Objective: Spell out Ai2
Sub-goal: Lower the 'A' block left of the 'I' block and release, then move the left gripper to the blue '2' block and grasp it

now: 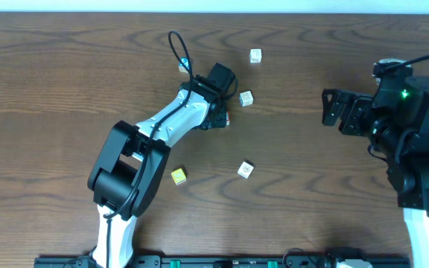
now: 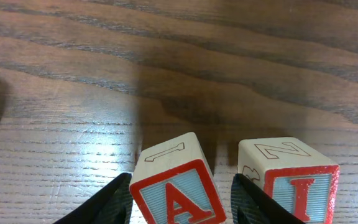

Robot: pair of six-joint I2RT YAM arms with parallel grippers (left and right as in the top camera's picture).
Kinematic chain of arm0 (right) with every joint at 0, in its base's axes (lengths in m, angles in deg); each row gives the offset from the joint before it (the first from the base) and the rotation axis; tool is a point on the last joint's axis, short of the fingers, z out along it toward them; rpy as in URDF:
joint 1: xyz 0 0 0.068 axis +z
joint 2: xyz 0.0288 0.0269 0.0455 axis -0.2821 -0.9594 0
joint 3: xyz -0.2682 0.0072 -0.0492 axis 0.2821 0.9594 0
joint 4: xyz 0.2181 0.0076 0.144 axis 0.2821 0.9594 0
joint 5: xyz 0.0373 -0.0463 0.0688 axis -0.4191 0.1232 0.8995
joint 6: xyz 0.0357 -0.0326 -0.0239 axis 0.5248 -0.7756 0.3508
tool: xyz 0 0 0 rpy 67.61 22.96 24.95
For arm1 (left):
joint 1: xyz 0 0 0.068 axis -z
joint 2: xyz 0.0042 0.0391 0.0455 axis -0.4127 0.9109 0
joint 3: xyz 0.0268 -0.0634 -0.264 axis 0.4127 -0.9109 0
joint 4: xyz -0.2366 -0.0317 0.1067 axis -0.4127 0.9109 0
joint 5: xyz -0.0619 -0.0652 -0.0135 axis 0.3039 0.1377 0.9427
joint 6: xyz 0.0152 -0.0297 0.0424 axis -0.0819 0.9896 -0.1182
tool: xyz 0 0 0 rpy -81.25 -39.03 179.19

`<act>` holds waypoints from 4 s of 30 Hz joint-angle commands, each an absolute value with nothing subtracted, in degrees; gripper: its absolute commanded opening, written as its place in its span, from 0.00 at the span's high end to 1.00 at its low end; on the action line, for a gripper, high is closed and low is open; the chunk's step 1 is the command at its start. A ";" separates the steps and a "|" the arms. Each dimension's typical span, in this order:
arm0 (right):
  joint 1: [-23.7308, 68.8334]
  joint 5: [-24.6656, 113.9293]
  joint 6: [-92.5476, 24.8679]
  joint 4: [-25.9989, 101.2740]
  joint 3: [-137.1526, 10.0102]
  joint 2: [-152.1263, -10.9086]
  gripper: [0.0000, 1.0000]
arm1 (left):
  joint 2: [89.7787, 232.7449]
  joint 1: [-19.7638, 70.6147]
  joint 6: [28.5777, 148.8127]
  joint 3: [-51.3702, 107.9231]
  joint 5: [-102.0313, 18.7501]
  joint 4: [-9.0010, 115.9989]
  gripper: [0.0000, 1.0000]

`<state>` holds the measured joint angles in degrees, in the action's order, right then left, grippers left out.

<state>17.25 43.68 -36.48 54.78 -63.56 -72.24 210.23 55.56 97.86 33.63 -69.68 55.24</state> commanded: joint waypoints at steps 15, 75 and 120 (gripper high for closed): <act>16.44 44.16 -37.29 54.78 -64.28 -72.22 0.01 | 211.13 55.45 94.63 34.70 -72.85 54.25 0.54; 16.44 44.16 -37.29 53.21 -64.28 -72.26 0.01 | 212.81 35.45 77.45 46.16 -67.65 31.52 0.27; 16.46 47.22 -37.14 52.47 -64.28 -74.08 0.01 | 226.12 39.10 67.29 51.31 -65.11 35.48 0.34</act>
